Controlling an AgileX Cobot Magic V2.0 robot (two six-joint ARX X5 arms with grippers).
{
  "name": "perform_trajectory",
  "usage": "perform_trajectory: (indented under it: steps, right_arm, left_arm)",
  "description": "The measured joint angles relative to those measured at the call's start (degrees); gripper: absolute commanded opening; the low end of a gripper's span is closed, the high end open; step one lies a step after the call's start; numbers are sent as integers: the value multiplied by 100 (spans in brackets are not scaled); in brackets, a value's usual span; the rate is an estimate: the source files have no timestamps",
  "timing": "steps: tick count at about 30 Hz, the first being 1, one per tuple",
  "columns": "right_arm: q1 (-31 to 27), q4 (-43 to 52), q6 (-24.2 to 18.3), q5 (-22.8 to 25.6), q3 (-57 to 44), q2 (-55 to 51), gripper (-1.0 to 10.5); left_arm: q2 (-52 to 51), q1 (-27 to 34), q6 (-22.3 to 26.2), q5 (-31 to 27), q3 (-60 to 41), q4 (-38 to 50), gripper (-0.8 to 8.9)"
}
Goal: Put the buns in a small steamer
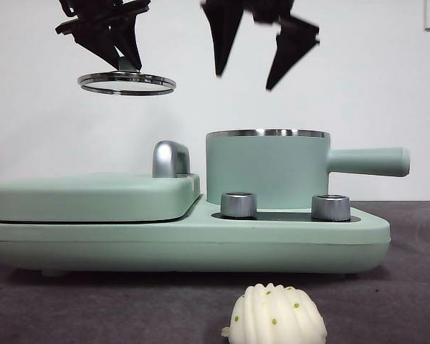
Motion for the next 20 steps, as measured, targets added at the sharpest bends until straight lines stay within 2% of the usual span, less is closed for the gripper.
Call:
perform_trajectory:
  steps: [4, 8, 13, 16, 20]
  right_arm:
    - [308, 0, 70, 0, -682, -800, 447]
    - [640, 0, 109, 22, -1779, -1696, 447]
    - [1252, 2, 264, 271, -3351, -2712, 447]
    - [1762, 201, 579, 284, -4325, -3318, 447]
    - [2354, 1373, 1172, 334, -5436, -3888, 447]
  left_arm:
    - [0, 7, -4, 0, 0, -17, 18]
    - [0, 20, -4, 0, 0, -15, 18]
    - [0, 20, -4, 2, 0, -9, 18]
    - [0, 20, -4, 0, 0, -11, 18]
    - [0, 20, -4, 2, 0, -7, 18]
